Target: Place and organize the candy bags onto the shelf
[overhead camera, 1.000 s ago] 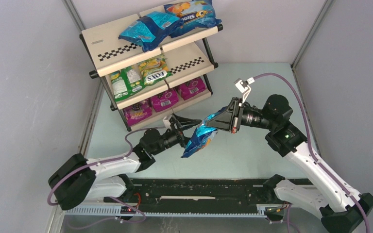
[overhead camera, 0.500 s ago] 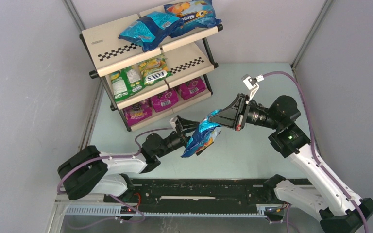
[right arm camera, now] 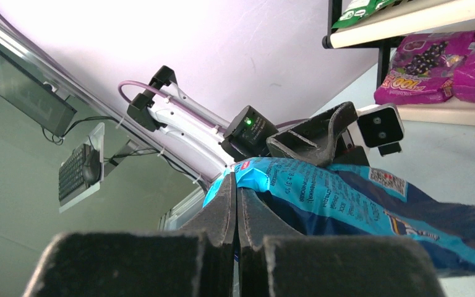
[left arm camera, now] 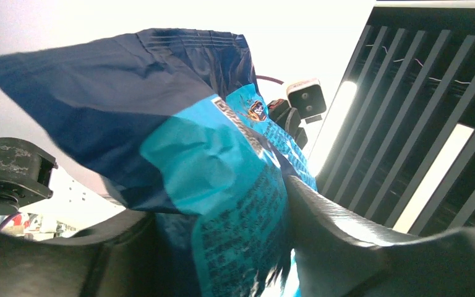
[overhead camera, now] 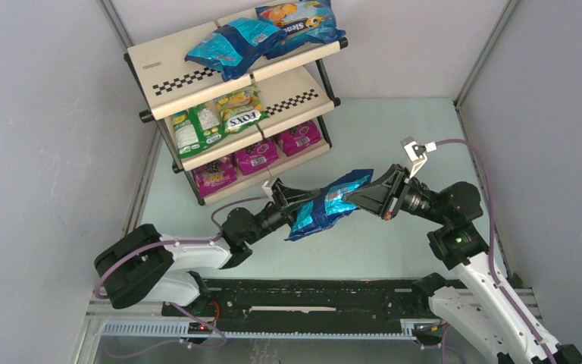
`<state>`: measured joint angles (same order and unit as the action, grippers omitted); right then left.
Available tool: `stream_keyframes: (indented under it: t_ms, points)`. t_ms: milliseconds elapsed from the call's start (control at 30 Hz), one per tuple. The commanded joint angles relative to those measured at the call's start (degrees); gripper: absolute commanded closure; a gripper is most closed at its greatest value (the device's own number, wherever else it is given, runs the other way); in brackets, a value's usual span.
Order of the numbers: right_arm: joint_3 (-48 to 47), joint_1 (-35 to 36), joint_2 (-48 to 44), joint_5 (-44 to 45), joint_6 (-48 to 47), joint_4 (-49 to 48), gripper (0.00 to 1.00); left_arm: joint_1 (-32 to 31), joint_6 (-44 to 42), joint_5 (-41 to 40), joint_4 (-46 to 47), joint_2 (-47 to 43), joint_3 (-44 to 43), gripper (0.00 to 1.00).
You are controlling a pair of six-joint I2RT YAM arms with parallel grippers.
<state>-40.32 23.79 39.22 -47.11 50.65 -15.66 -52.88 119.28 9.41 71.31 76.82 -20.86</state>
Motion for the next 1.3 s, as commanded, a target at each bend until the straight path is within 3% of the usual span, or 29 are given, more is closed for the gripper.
stream_keyframes:
  t_ms: [0,167,333,400,533,633,733,900,1000,1133,1267]
  points:
    - [1.10,-1.31,-3.95,0.38,0.02,0.57,1.00,2.24,-2.31,0.60,8.16,-6.07,-2.32,0.43]
    - [2.66,-2.43,-6.66,0.98,-1.00,4.55,0.99,4.05,-6.66,3.91,4.49,-7.89,-5.48,0.52]
    - [2.70,-2.52,-7.90,3.30,-6.11,12.99,0.92,7.41,-14.14,12.43,-2.33,-9.97,-10.99,0.65]
    - [2.70,-2.95,-8.95,3.83,-7.28,15.06,0.80,8.15,-21.16,14.20,-10.66,-13.51,-13.03,0.69]
    - [2.08,-5.35,-10.76,3.70,-9.41,20.76,0.57,8.41,-43.39,14.78,-40.37,-22.42,-21.55,0.75]
    - [0.70,-8.09,-12.16,3.78,-10.85,25.14,0.47,8.41,-57.76,10.71,-57.81,-27.11,-28.06,0.83]
    - [-1.83,-10.94,-12.55,2.87,-14.08,30.58,0.43,8.38,-67.20,6.29,-66.92,-30.39,-32.25,0.97]
    - [-5.54,-12.26,-13.08,5.58,-20.37,41.60,0.41,8.40,-85.93,-0.38,-81.43,-32.96,-45.34,0.96]
    - [-5.56,-12.37,-13.65,6.67,-21.74,44.45,0.41,8.41,-97.59,-10.68,-92.41,-31.26,-57.94,0.96]
    - [-5.26,-12.45,-14.21,7.13,-22.32,45.82,0.41,8.77,-106.87,-26.52,-91.21,-31.00,-66.17,0.98]
    - [-5.28,-12.45,-15.23,7.12,-22.48,46.60,0.41,10.69,-112.79,-29.51,-89.55,-26.92,-75.61,0.99]
